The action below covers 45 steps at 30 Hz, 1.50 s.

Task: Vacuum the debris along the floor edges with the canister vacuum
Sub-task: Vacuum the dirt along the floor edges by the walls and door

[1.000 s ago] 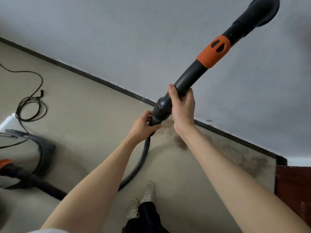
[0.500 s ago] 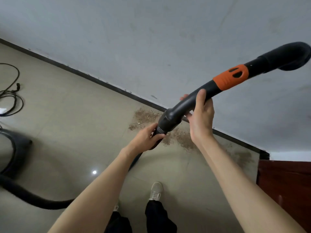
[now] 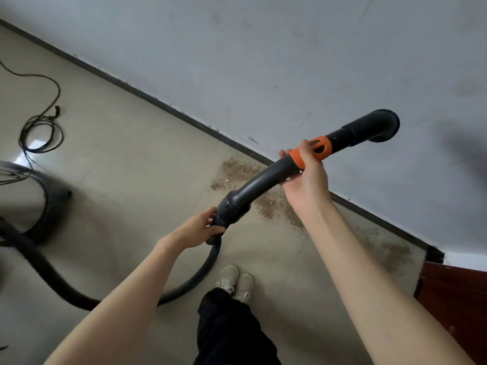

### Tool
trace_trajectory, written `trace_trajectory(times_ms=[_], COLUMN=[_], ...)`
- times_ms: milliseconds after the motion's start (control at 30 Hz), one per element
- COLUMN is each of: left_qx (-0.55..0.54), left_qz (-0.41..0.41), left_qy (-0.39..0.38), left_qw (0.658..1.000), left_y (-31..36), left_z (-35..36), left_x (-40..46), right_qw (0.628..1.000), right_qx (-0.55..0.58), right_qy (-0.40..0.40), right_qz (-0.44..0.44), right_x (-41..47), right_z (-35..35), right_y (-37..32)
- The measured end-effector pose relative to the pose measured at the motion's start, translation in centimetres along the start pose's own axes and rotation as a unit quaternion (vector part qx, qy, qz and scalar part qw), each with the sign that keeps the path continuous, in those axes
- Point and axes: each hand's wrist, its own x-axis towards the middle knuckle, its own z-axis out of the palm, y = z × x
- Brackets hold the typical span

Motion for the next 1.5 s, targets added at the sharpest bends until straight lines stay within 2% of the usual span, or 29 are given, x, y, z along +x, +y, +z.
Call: trace_trajectory(times_ms=[100, 233, 367, 400, 500, 567, 633, 767, 900, 1000, 1233, 1500], left_qx=[-0.031, -0.011, -0.007, -0.033, -0.102, -0.091, -0.072, -0.147, -0.125, -0.084, -0.066, -0.063], left_qz=[-0.025, -0.063, -0.084, -0.075, -0.014, 0.018, 0.029, 0.055, 0.019, -0.022, -0.113, -0.108], left_qy=[-0.011, -0.042, -0.055, -0.042, 0.074, 0.111, 0.117, 0.176, 0.206, 0.188, 0.169, 0.177], left_qw=[0.999, 0.997, 0.995, 0.996, 0.992, 0.989, 0.990, 0.972, 0.970, 0.978, 0.977, 0.976], left_y=[-1.9, -3.2, -3.6, -3.2, -1.3, -0.6, -0.5, -2.1, -6.4, -10.8, -23.7, -34.1], left_z=[0.0, -0.5, -0.3, -0.4, -0.6, -0.2, 0.5, 1.5, 0.9, 0.6, 1.1, 1.9], left_x=[0.1, 0.1, 1.3, 1.6, 2.9, 4.4, 6.1, 8.6, 10.1, 11.1, 16.6, 24.3], right_qw=[0.999, 0.996, 0.986, 0.981, 0.947, 0.921, 0.910, 0.901, 0.867, 0.843, 0.824, 0.814], right_qx=[-0.020, -0.065, -0.152, -0.182, -0.312, -0.378, -0.399, -0.409, -0.471, -0.513, -0.541, -0.544], right_qy=[-0.023, -0.033, -0.058, -0.060, -0.064, -0.074, -0.092, -0.130, -0.150, -0.157, -0.168, -0.203], right_qz=[0.021, 0.049, 0.027, 0.011, -0.045, -0.059, -0.064, -0.066, -0.059, -0.045, -0.004, 0.004], right_x=[1.0, 2.4, 4.0, 4.6, 6.4, 7.8, 9.3, 12.8, 15.8, 17.3, 23.6, 33.2], right_z=[1.1, 1.5, 1.3, 1.3, 0.7, 0.2, 0.0, 0.9, 1.3, 0.9, -0.4, -2.9], right_y=[1.3, 3.3, 5.7, 6.5, 9.4, 10.9, 12.1, 14.5, 19.6, 24.7, 38.0, 49.0])
